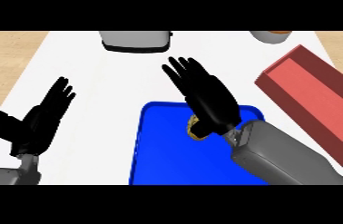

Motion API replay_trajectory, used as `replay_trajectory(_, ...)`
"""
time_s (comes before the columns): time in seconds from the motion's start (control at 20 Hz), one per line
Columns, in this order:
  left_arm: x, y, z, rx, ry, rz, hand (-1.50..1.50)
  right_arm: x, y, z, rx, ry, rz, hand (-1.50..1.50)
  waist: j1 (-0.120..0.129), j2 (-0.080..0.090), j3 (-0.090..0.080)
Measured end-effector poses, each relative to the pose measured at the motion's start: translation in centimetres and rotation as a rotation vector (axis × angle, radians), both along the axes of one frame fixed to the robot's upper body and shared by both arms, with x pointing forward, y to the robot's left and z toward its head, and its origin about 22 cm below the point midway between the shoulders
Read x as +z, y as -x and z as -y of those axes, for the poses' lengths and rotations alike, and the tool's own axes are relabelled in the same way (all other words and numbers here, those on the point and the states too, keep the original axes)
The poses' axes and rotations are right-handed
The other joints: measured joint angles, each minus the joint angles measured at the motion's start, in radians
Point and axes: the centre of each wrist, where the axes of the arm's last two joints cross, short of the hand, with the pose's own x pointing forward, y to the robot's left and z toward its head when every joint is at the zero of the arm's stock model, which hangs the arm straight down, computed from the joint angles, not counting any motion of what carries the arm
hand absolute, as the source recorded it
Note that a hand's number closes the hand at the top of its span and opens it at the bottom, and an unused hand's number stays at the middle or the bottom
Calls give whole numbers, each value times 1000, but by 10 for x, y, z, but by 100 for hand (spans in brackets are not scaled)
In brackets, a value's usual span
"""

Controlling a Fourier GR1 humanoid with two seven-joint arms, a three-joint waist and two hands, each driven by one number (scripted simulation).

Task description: Pick the squash from the tray and place it in the cardboard box

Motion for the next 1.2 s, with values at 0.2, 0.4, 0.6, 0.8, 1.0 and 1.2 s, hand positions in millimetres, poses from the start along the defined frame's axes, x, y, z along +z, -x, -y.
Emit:
replay_trajectory(0.2,4,-1,-4,12,4,-6,0,-6,10,-33,-73,299,-49,-150,-6,-3,-2)
replay_trajectory(0.4,4,-1,-7,17,9,-8,0,-12,14,-68,-187,584,-85,-150,-4,1,-2)
replay_trajectory(0.6,7,0,-7,10,15,-6,0,-21,17,-104,-239,762,-141,-150,-2,6,0)
replay_trajectory(0.8,10,0,-6,9,24,-8,0,-29,12,-118,-280,848,-220,-150,-1,9,2)
replay_trajectory(1.0,11,-2,-7,12,23,-1,0,-40,2,-119,-340,892,-297,-150,0,13,3)
replay_trajectory(1.2,11,0,-5,5,26,3,0,-41,-6,-118,-387,910,-358,-150,4,13,4)
